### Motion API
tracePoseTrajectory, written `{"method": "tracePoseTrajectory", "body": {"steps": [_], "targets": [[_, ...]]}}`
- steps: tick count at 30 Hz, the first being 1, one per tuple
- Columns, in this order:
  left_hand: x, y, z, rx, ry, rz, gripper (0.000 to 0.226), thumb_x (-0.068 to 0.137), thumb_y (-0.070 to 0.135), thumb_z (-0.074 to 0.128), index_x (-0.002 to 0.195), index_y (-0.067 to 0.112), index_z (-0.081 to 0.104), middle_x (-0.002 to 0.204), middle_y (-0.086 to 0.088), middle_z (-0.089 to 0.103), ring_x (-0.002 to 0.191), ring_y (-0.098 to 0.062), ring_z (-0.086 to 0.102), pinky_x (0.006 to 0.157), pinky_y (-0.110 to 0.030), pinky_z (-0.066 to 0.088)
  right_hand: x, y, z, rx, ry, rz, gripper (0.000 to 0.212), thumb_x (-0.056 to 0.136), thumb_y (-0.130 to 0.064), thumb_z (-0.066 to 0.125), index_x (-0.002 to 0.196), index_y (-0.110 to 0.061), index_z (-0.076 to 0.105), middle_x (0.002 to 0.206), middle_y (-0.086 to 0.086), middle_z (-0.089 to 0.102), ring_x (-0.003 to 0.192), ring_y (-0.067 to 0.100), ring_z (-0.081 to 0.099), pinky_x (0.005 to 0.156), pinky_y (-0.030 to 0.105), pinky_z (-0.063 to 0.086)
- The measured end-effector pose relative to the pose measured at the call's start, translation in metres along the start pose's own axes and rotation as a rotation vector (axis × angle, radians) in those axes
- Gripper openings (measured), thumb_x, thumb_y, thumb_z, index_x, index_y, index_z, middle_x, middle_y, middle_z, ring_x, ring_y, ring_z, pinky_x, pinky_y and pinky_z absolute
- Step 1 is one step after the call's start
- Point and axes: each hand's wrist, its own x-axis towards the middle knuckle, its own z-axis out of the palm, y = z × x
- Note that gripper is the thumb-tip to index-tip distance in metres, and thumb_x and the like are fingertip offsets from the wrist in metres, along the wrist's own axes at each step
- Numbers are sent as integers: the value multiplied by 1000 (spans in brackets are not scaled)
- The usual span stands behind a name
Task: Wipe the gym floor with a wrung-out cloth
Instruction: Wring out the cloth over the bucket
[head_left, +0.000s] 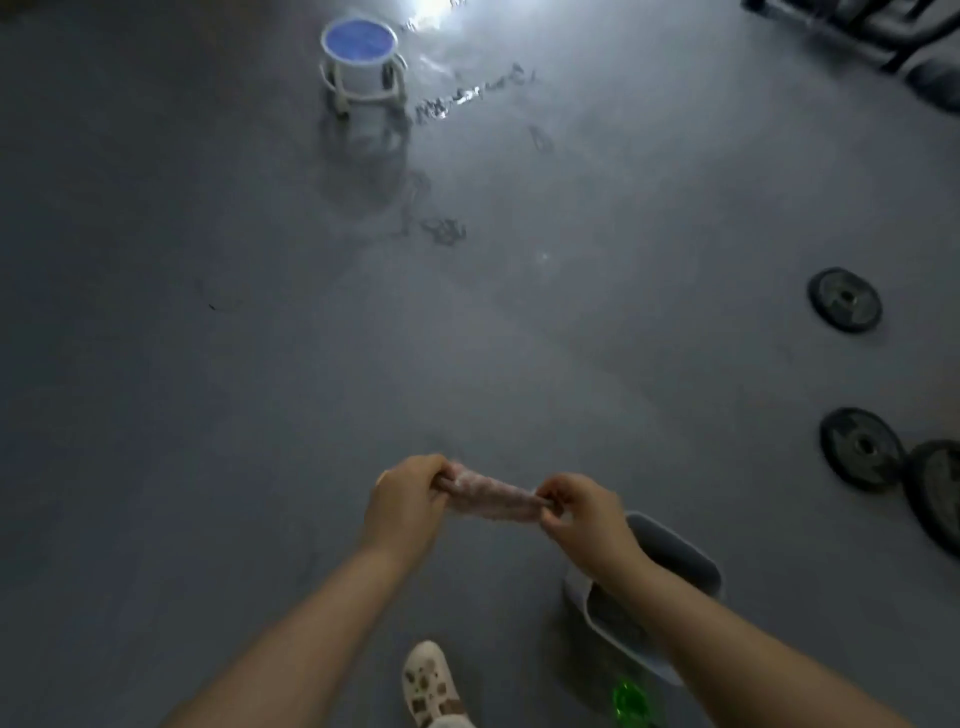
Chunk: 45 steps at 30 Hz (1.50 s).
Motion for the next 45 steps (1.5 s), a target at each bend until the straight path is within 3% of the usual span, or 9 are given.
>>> {"method": "tracePoseTrajectory", "body": {"steps": [7,13,20,23,27,31,34,39,45], "targets": [[80,35,-149,-37,144,6,8,78,0,65,85,4,66,96,-13,65,90,-25,58,63,-22,28,95,-155,-76,87,121,-118,11,77,-3,66,84,-10,72,76,6,66,73,18,59,66,26,42],[193,62,-236,-87,161,59,19,83,6,64,78,21,54,90,-11,68,88,-26,62,69,-30,42,207,-240,-130,298,134,-137,18,82,0,64,88,-17,66,82,8,65,74,23,64,71,36,56],[358,98,-333,-134,167,92,30,84,11,66,69,28,46,76,-4,63,75,-21,59,66,-29,42,373,-327,-190,434,130,-153,17,92,-7,57,83,-20,50,67,8,54,60,17,48,53,24,39],[428,106,-372,-166,175,101,30,85,12,67,69,27,46,73,-2,62,69,-15,57,60,-23,43,441,-368,-207,553,122,-79,18,94,-9,53,82,-22,51,75,13,57,66,21,53,58,32,45],[526,108,-422,-228,165,118,31,83,11,69,67,26,47,66,4,57,65,-12,54,60,-20,42,536,-424,-226,614,142,-58,16,92,-4,54,84,-18,58,90,12,60,67,12,52,58,19,43],[641,104,-481,-198,167,161,32,83,11,69,67,25,45,64,9,53,61,-3,46,56,-11,34,635,-480,-243,525,139,-89,11,84,-20,69,87,-29,63,115,6,56,98,19,57,85,30,50],[734,100,-530,-209,126,204,32,83,11,69,66,25,45,63,9,51,61,-3,45,57,-14,36,708,-531,-253,484,99,-128,24,76,-17,78,94,-25,65,118,7,54,92,18,60,70,18,50],[872,106,-600,-180,39,211,33,82,10,70,66,24,45,63,8,53,63,-12,47,62,-29,41,823,-598,-273,193,195,-133,24,78,-1,71,101,-7,70,109,7,51,92,14,50,69,6,35],[1028,123,-636,-82,5,324,29,79,-3,66,87,22,56,77,4,56,73,-14,52,63,-10,37,960,-636,-309,90,337,-97,17,83,-1,62,96,-4,73,94,12,61,82,19,51,64,17,25]]}}
